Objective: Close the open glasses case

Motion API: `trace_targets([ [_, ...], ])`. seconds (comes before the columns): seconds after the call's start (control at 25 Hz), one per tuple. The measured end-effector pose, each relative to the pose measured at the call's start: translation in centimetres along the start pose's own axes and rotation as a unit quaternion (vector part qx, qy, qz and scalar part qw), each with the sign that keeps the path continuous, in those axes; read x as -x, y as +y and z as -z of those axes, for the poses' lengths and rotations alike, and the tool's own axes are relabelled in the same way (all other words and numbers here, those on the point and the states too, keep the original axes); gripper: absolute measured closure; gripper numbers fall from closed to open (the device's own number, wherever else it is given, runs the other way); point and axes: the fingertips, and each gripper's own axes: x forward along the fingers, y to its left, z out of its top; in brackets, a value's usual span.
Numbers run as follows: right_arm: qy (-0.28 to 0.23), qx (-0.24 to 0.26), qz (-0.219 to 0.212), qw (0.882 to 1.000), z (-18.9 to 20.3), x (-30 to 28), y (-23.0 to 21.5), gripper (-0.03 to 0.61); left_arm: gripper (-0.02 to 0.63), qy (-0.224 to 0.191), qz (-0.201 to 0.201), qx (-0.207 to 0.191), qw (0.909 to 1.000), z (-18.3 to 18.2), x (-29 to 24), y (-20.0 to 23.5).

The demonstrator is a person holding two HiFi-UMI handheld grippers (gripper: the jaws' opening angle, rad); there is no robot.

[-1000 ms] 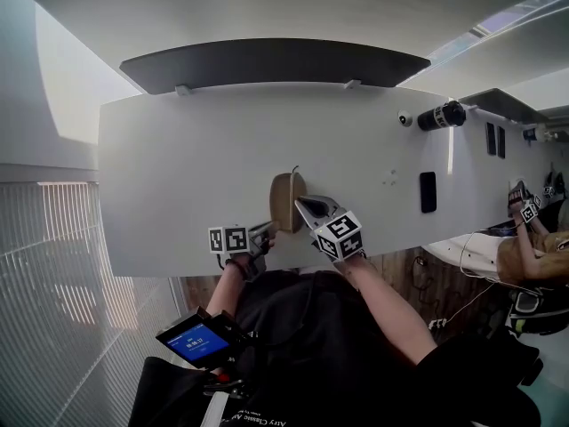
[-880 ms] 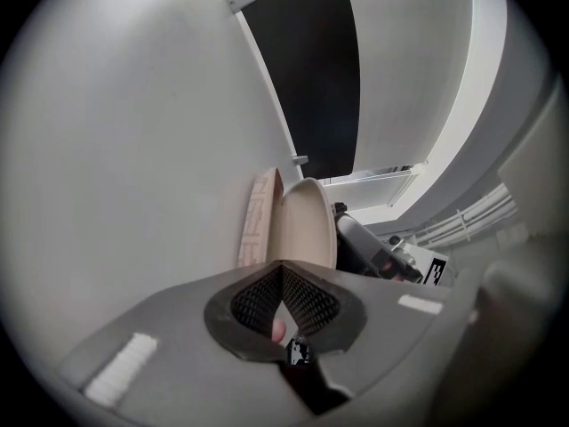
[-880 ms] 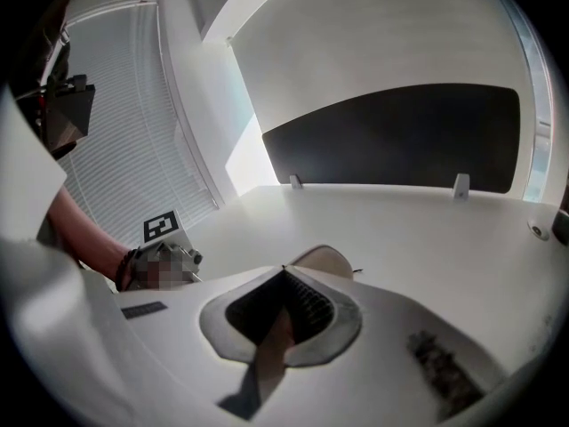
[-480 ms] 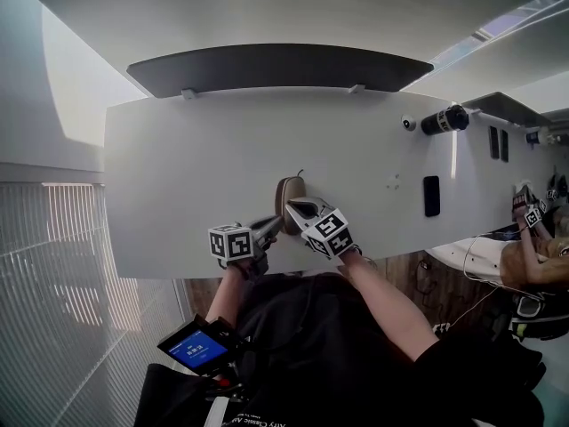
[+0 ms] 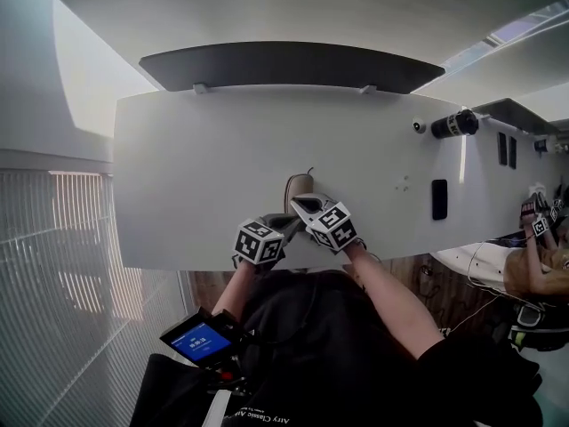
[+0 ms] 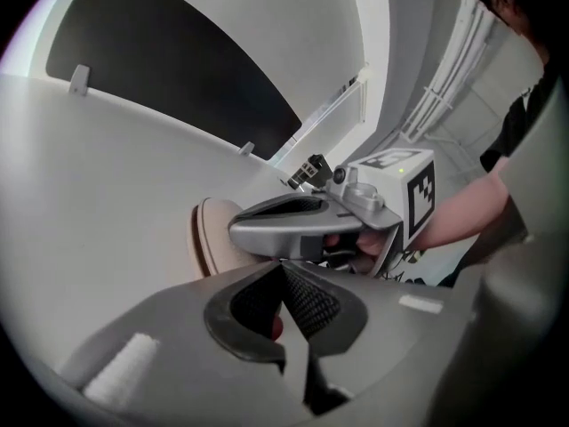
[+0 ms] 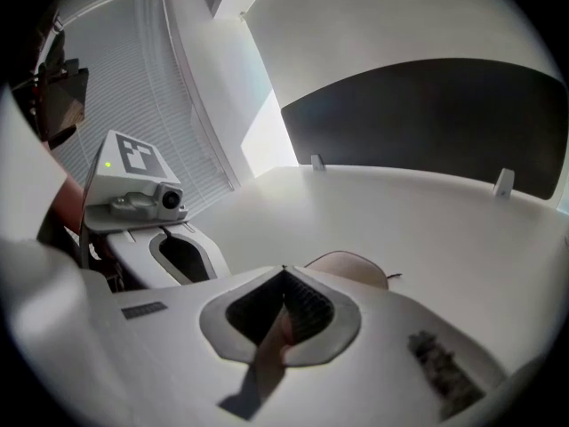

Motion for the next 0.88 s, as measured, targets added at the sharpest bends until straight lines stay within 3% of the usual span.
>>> trace_targets([
  [0.16,0.014,0.004,-0.002,1.0,0.0,-0.2,0.0,0.574,0.607,0.026,0.008,-0.023,0.9994,0.2,-1.2,-0.7],
  [0.6,0.016,-0.008,-0.007,1.0,0.0,-0.8,0.3,0.574,0.607,0.055,-0.017,-0.01,0.9983,1.3,-1.9,0.3],
  [0.88,-0.01,0.005,-0.01,1.0,-0.1,0.0,0.4,0.574,0.608,0.053,-0.02,0.0,0.9984,1.3,-2.1,0.4],
])
